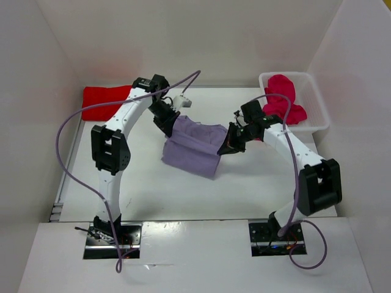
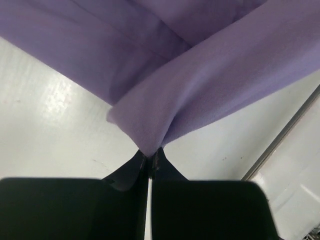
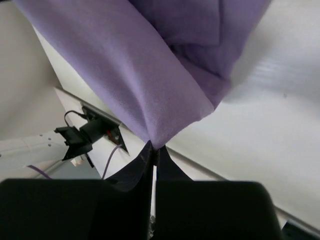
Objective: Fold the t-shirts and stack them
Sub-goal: Fold the long partially folded tshirt into a neat square
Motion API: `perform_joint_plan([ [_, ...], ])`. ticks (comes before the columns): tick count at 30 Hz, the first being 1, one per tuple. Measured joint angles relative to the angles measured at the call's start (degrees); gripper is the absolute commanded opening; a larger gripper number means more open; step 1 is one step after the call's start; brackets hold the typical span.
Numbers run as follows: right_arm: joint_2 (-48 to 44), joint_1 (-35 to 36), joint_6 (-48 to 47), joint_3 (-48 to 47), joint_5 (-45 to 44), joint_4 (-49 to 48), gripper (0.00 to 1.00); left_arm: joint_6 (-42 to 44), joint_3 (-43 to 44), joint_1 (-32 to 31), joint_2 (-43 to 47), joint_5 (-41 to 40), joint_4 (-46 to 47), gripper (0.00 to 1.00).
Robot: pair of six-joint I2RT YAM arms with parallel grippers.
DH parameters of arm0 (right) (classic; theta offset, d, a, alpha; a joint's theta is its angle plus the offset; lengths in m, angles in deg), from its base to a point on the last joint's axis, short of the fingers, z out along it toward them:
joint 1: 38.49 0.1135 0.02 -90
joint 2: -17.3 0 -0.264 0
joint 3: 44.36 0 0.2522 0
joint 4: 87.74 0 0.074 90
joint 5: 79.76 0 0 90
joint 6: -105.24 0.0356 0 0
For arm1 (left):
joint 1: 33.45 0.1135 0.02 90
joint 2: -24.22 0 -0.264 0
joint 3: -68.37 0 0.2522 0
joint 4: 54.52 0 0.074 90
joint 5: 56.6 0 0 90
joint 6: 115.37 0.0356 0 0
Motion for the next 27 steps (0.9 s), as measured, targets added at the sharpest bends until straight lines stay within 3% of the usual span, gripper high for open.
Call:
perform_joint_plan([
  [6, 7.58, -4.39, -2.86, -2.99, 1.95, -1.95, 0.0, -1.75, 15.72, 0.15, -8.94, 0.96, -0.17, 0.0],
  [18, 16.31, -9.51, -3.8, -9.33, 3.02, -7.69, 0.0, -5.77, 30.12, 2.16, -19.76, 2.45, 0.92, 0.0],
  [23, 21.4, -10.73, -2.47, -10.4, 2.93, -11.47, 0.0, -8.15, 37.18, 2.08, -25.05, 1.88, 3.82, 0.1],
  [25, 23.91, -10.91, -1.88, -11.58, 2.54, -12.92, 0.08, -9.16, 40.09, 2.1, -27.12, 1.27, 4.79, 0.14],
  [27, 26.56, -11.13, -1.11, -13.09, 1.88, -14.45, 0.13, -9.86, 42.45, 2.1, -29.2, 0.2, 6.03, 0.29],
])
